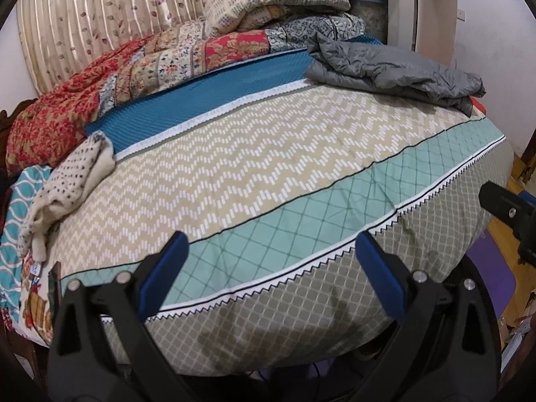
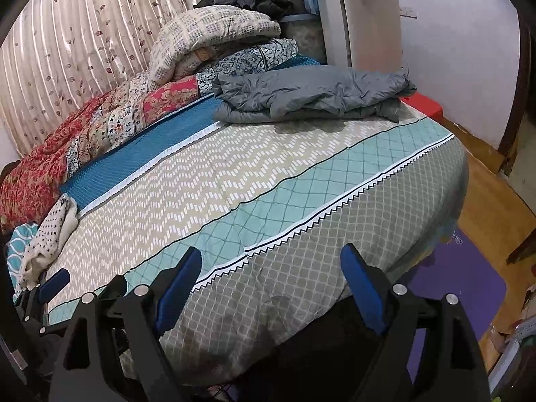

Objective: Fold large clothes

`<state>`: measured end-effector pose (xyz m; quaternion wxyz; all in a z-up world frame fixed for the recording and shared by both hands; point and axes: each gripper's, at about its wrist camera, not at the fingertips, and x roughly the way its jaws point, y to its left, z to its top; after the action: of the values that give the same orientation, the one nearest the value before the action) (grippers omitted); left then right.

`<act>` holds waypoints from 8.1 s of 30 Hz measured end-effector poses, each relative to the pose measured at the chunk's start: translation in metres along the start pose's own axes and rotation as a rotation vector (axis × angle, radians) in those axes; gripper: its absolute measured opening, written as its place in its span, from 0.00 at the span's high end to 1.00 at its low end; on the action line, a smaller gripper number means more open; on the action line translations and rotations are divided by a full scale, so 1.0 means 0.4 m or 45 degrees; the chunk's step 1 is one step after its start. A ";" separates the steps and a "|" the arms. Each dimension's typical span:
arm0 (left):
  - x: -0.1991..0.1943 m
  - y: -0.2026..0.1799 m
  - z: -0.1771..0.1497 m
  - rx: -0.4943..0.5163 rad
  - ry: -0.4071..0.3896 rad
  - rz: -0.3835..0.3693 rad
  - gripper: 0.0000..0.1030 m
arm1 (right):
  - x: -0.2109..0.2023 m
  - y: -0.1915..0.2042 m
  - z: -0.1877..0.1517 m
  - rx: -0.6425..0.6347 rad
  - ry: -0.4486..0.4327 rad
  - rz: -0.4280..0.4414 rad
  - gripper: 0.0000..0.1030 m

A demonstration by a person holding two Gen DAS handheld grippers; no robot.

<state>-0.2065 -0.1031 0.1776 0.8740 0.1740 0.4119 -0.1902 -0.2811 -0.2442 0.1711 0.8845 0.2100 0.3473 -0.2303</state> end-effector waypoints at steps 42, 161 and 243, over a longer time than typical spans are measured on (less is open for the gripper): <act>0.027 -0.005 -0.037 0.054 0.136 -0.064 0.07 | 0.037 -0.002 -0.026 0.007 0.091 0.019 0.60; -0.010 0.062 -0.028 -0.043 0.179 -0.035 0.07 | -0.013 0.036 0.033 -0.130 -0.050 -0.186 0.62; 0.092 -0.063 -0.003 0.194 0.383 0.093 0.07 | 0.159 -0.128 0.007 0.086 0.263 -0.044 0.62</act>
<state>-0.1976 -0.1314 0.1443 0.7932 0.2810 0.5158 -0.1610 -0.2665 -0.3034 0.1170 0.8324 0.2563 0.4321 -0.2341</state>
